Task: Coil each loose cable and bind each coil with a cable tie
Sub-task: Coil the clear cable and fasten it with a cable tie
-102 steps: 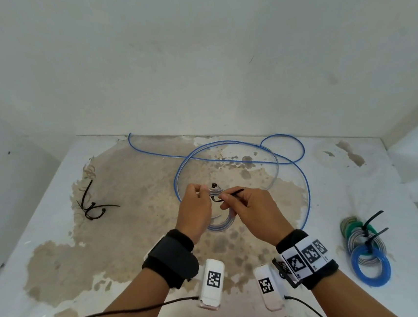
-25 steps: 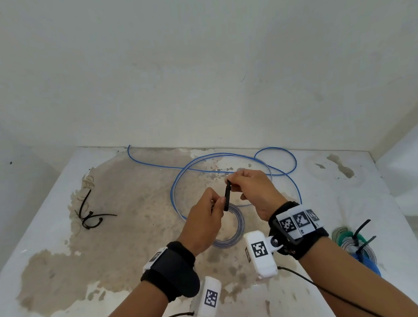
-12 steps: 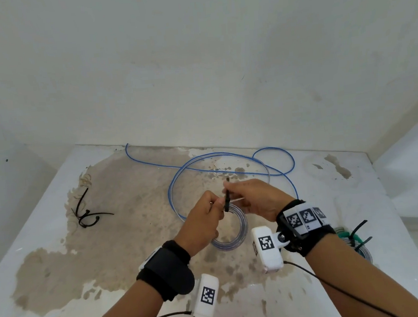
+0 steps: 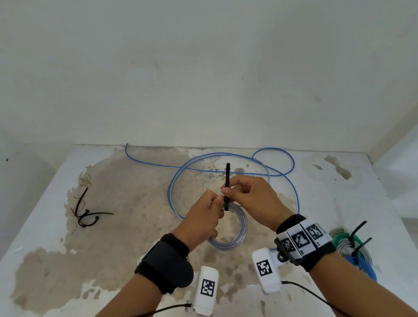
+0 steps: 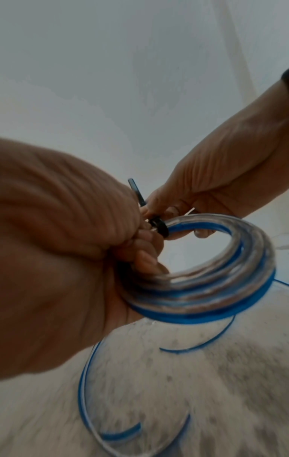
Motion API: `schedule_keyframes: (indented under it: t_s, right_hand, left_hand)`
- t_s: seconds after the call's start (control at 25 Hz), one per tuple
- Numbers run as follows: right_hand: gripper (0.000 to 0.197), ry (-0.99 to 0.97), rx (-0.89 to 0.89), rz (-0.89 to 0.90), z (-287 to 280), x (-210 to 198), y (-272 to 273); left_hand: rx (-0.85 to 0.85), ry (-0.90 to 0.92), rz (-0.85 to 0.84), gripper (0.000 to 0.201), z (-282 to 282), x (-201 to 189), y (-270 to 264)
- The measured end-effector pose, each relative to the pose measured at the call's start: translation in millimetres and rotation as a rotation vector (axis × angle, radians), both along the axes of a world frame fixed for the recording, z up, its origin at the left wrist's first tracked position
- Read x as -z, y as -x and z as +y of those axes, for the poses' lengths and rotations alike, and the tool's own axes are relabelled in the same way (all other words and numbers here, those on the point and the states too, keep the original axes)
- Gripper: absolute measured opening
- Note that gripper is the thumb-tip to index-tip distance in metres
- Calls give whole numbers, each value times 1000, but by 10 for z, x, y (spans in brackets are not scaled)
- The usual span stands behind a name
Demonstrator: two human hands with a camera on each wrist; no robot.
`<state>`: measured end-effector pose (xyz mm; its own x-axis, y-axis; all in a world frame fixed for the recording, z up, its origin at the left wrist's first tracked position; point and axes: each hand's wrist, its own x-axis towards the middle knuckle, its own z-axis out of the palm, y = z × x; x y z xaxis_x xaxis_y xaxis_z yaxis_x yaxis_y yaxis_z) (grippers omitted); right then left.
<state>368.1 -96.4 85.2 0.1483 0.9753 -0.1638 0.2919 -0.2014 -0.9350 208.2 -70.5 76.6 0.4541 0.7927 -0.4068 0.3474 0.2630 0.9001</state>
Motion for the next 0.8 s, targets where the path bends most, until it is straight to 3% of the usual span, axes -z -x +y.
schedule_keyframes:
  t_s: [0.24,0.44,0.64,0.8]
  right_hand:
    - [7,53,16,21,16,8,-21]
    - [11,90,61,115,21,35,-16]
    - [10,72,23,76,13,58,-23]
    - [15,179,52,156,42,137,-29]
  left_hand:
    - [-34,2,-29,24,-43,23,-17]
    - [-17,-69,43,28,-18,54,-7]
    - [-47,5,13,29,-12,47,-26]
    - [-20,-101,6,25,-28,60,-31]
